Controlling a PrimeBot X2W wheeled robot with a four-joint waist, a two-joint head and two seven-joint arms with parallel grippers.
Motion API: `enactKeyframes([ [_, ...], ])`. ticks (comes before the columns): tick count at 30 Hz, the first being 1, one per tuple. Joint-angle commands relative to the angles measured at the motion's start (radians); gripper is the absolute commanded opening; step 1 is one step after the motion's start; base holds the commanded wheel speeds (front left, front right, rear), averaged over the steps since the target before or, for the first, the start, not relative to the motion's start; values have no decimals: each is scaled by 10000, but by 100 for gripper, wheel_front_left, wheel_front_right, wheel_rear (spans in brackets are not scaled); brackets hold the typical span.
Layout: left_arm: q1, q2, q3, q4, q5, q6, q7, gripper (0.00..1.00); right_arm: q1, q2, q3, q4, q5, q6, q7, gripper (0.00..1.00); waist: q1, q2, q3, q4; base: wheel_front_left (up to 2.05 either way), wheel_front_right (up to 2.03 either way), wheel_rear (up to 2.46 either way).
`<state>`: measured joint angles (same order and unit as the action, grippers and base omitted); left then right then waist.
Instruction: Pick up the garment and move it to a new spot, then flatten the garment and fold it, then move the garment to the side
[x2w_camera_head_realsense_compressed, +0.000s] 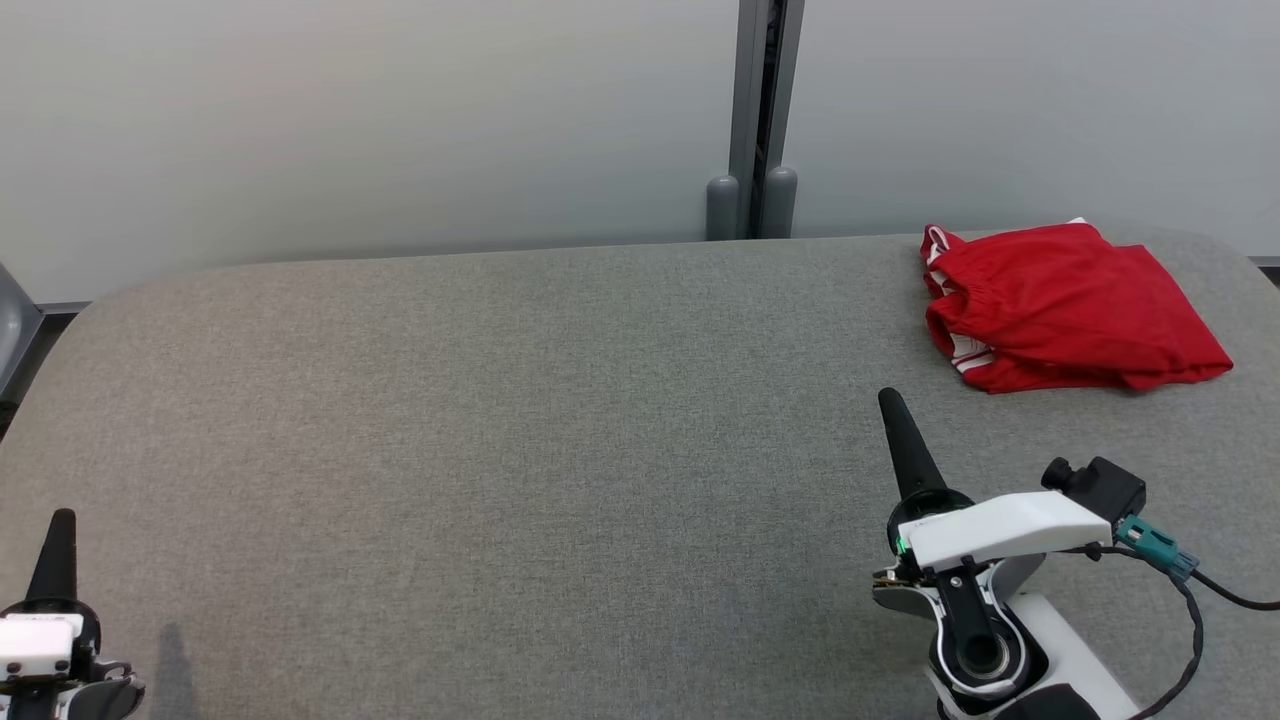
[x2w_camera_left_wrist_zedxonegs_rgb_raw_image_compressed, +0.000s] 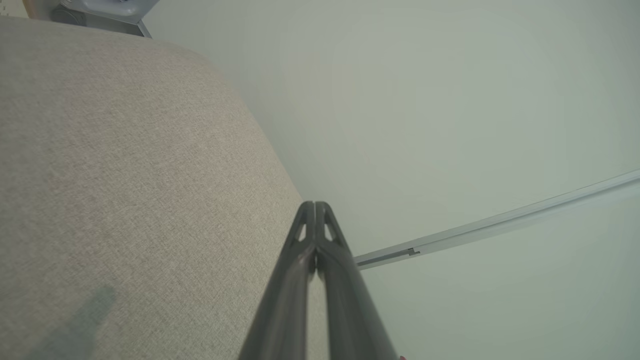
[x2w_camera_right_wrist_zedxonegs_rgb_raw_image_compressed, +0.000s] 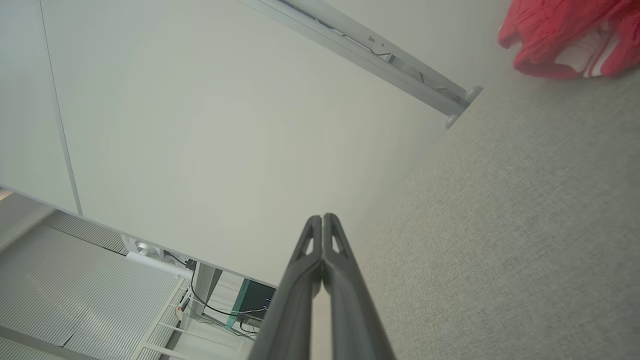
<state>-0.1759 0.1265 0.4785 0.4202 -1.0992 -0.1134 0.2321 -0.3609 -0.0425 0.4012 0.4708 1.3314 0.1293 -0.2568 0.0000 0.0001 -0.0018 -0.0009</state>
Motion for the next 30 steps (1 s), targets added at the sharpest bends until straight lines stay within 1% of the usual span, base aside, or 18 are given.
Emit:
enactKeyframes([
  [1,-329,160,202,-29,-289,-64,154,0,-329,-77,126,33,400,20,-53,0,0,-1,6,2,0,0,0],
  [30,-944,427,1300,329,-2578,-137,1385,0,-1274,-100,997,727,3400,23,-69,0,0,-1,99,32,0,0,0],
])
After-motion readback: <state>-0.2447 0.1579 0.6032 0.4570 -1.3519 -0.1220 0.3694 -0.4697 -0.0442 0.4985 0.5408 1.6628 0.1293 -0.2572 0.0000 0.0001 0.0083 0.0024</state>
